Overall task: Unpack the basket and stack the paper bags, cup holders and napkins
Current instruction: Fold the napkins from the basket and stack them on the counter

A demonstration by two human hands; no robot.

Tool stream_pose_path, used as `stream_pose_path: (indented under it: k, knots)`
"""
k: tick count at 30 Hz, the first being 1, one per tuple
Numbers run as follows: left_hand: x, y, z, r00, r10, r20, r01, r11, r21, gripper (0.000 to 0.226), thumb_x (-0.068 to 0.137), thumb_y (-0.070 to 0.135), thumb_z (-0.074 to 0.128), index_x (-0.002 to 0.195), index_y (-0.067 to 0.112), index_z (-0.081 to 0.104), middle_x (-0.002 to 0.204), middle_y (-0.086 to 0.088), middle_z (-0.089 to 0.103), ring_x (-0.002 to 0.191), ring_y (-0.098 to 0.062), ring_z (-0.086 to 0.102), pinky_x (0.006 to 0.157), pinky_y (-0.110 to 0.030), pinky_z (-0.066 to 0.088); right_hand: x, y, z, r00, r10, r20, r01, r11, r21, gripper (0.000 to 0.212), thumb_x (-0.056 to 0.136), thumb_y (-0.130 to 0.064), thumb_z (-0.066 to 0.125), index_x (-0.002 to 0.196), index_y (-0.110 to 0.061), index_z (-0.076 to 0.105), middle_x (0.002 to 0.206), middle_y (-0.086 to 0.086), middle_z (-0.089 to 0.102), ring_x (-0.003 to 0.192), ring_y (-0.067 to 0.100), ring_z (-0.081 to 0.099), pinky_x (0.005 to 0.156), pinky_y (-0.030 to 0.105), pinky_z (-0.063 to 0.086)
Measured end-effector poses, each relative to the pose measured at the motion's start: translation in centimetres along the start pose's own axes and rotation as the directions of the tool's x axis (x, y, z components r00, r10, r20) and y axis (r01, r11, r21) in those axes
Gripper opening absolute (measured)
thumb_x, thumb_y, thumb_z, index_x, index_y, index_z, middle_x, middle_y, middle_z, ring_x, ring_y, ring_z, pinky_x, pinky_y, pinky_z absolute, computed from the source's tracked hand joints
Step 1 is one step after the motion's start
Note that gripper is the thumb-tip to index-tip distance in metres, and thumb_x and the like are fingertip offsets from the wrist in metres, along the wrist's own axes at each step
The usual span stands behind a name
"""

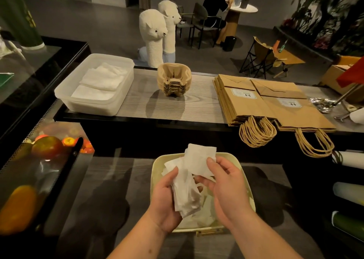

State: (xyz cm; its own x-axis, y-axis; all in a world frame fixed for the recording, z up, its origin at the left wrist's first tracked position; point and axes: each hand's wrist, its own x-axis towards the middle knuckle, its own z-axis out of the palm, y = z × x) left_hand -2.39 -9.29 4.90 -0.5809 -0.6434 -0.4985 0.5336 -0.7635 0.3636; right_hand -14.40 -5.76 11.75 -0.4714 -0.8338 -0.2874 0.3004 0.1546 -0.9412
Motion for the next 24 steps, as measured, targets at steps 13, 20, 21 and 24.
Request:
stream_pose_path:
  k: [13,20,21,24]
  knots:
    - [-1.1,0.5,1.6,0.977,-0.171,0.131,0.200,0.946,-0.254,0.064,0.102,0.053,0.045,0.134,0.000,0.062,0.113,-0.023,0.069,0.098,-0.040,0.071,0.085,-0.051,0.061,2.2,4.1,-4.3,0.502,-0.543,0.673,0.835,0.101,-0.541,0.019,0.095,-0.028,0.062,0.108,-0.024,0.076,0.123,-0.009,0.072,0.123,0.005,0.060,0.106,0.035,0.048]
    - [0.0,-0.2,1.4,0.987,-0.148,0.062,0.157,0.973,-0.172,0.078,0.092,0.068,0.050,0.126,0.001,0.070,0.106,-0.023,0.071,0.088,-0.037,0.072,0.072,-0.044,0.063,1.7,4.3,-5.5,0.572,-0.381,0.726,0.813,0.141,-0.565,0.026,0.095,-0.045,0.062,0.118,-0.037,0.070,0.129,-0.022,0.065,0.130,-0.001,0.052,0.116,0.040,0.035]
    - [0.1,-0.1,1.2,0.989,-0.132,0.065,0.139,0.982,-0.130,0.077,0.090,0.067,0.052,0.122,0.001,0.073,0.106,-0.023,0.071,0.088,-0.037,0.073,0.074,-0.045,0.063,1.6,4.0,-5.5,0.577,-0.341,0.742,0.812,0.141,-0.566,0.030,0.094,-0.049,0.061,0.121,-0.038,0.068,0.132,-0.024,0.063,0.133,-0.001,0.048,0.118,0.038,0.030]
    - [0.2,0.6,1.2,0.985,-0.127,0.114,0.117,0.989,0.092,0.044,0.083,0.036,0.072,0.108,0.000,0.077,0.098,-0.019,0.071,0.082,-0.032,0.071,0.076,-0.043,0.055,2.1,2.5,-5.3,0.588,-0.358,0.725,0.808,0.232,-0.541,0.034,0.095,-0.050,0.059,0.124,-0.035,0.068,0.131,-0.025,0.061,0.134,-0.002,0.045,0.117,0.028,0.028]
